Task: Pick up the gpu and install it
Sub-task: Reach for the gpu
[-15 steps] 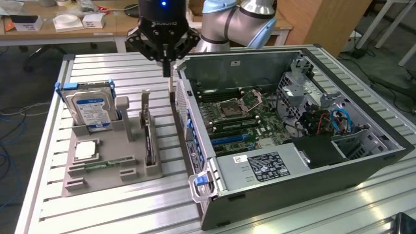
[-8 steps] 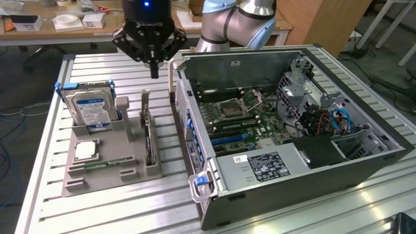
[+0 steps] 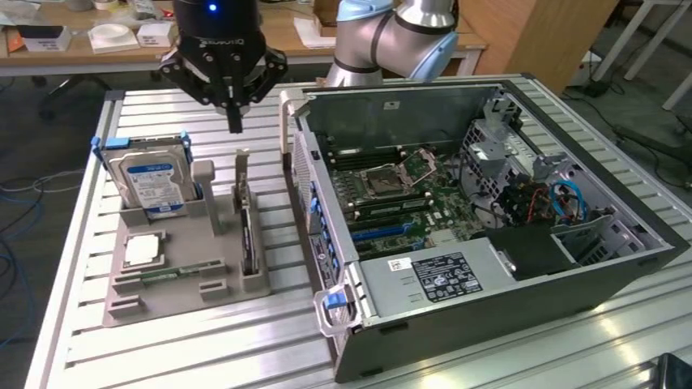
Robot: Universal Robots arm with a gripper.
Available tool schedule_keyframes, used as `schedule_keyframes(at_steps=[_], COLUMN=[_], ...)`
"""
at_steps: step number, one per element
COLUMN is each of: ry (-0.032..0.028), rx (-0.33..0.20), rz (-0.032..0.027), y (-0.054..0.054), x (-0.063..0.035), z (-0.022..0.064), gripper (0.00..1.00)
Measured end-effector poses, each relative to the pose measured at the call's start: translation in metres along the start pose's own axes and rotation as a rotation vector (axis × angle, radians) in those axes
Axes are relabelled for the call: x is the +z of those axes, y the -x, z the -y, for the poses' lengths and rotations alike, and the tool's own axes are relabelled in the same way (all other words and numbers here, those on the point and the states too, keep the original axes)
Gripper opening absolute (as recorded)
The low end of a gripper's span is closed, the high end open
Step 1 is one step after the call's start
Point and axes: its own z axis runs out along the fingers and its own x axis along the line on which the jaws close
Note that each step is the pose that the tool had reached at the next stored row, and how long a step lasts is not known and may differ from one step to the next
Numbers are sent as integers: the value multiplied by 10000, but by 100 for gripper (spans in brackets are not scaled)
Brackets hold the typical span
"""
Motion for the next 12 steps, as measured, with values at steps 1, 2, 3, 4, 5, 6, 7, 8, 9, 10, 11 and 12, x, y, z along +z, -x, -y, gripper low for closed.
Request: schedule_keyframes(at_steps=[1, 2, 3, 4, 5, 6, 7, 8, 9, 10, 11, 12], ry=[0, 0, -1, -1, -1, -1, -1, -1, -1, -2, -1, -1], rx=[0, -1, -1, -1, -1, -1, 0, 1, 0, 0, 0, 0], rz=[-3, -5, -9, -10, -13, -15, -18, -21, -20, -20, -20, -21], y=[-31, -61, -91, -121, -150, -178, -199, -207, -207, -206, -207, -207], x=[0, 1, 1, 1, 2, 3, 3, 3, 3, 3, 3, 3], z=[2, 5, 7, 10, 12, 14, 15, 16, 16, 16, 16, 16], gripper=[10, 10, 10, 10, 10, 10, 10, 10, 10, 10, 10, 10])
